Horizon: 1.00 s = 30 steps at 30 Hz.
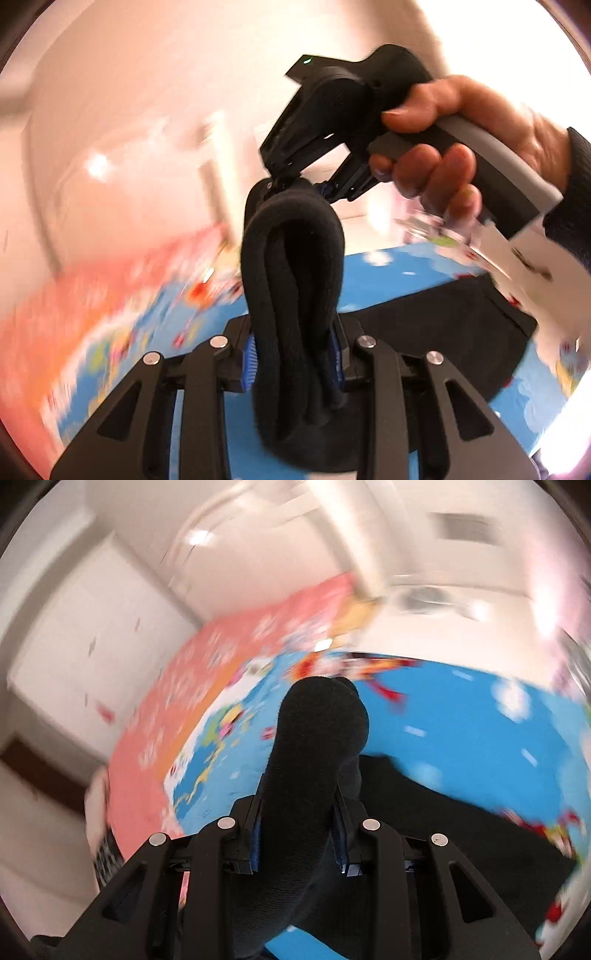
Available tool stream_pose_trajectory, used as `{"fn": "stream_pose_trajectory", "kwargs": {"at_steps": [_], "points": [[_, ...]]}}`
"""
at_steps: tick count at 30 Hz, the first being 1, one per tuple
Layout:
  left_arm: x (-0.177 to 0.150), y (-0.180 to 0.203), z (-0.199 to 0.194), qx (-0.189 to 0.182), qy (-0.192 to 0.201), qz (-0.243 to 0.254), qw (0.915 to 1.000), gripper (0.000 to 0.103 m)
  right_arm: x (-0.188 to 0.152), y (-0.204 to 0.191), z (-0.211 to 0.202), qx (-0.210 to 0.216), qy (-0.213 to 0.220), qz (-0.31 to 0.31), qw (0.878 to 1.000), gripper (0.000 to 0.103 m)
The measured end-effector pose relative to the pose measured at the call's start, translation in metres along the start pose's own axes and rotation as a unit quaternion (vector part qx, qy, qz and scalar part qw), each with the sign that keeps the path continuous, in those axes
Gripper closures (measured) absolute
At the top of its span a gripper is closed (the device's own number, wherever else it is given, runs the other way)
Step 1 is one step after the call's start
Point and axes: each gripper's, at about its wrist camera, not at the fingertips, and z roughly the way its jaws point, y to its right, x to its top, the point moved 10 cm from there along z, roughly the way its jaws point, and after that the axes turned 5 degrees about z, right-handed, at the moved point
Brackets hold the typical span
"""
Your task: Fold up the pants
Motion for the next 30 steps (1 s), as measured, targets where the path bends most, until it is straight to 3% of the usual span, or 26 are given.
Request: {"fn": "stream_pose_trajectory", "kwargs": {"at_steps": [3,4,6,7,8,10,11,12,13,14,17,19,24,27,30], "points": [[0.009,0.107,0.012,-0.039,0.014,0.1,0.9942,0.073,-0.036,0.111,-0.023,-0.053,0.017,0.062,0.997,0.072],[0.003,0.138,0.021,-0.047,0.014,0.133,0.99,0.073,-0.047,0.141,-0.02,-0.066,0.012,0.076,0.995,0.066],[-0.024,0.203,0.044,-0.07,-0.005,0.195,0.9782,0.073,-0.074,0.195,-0.001,-0.091,-0.011,0.102,0.991,0.062],[-0.039,0.227,0.054,-0.08,-0.022,0.219,0.9723,0.072,-0.084,0.21,0.008,-0.094,-0.021,0.113,0.989,0.057],[-0.053,0.243,0.061,-0.082,-0.035,0.239,0.9668,0.065,-0.091,0.216,0.015,-0.072,-0.023,0.121,0.99,0.047],[-0.068,0.261,0.061,-0.065,-0.023,0.282,0.957,0.053,-0.09,0.207,0.016,-0.031,-0.005,0.114,0.993,0.031],[-0.071,0.264,0.057,-0.055,-0.012,0.296,0.9534,0.053,-0.087,0.202,0.016,-0.02,0.001,0.106,0.994,0.03],[-0.073,0.265,0.055,-0.043,-0.003,0.309,0.9502,0.053,-0.083,0.199,0.02,-0.022,0.0,0.097,0.995,0.03],[-0.074,0.266,0.055,-0.037,0.002,0.317,0.9478,0.055,-0.083,0.198,0.023,-0.027,-0.005,0.095,0.995,0.048],[-0.075,0.267,0.055,-0.03,0.006,0.326,0.9449,0.065,-0.081,0.199,0.027,-0.03,-0.015,0.098,0.995,0.067],[-0.074,0.266,0.052,-0.019,0.018,0.339,0.9403,0.077,-0.075,0.195,0.022,-0.036,-0.02,0.091,0.995,0.078],[-0.06,0.261,0.046,-0.01,0.029,0.332,0.9427,0.077,-0.066,0.188,0.0,-0.037,0.0,0.078,0.996,0.078],[-0.032,0.277,0.042,-0.018,0.065,0.344,0.9364,0.077,-0.062,0.207,-0.042,-0.091,0.027,0.073,0.993,0.079],[-0.035,0.291,0.044,-0.034,0.075,0.358,0.9299,0.077,-0.071,0.232,-0.05,-0.101,0.03,0.091,0.99,0.078],[-0.049,0.309,0.054,-0.049,0.066,0.379,0.9217,0.077,-0.088,0.258,-0.032,-0.13,0.014,0.097,0.987,0.078]]}}
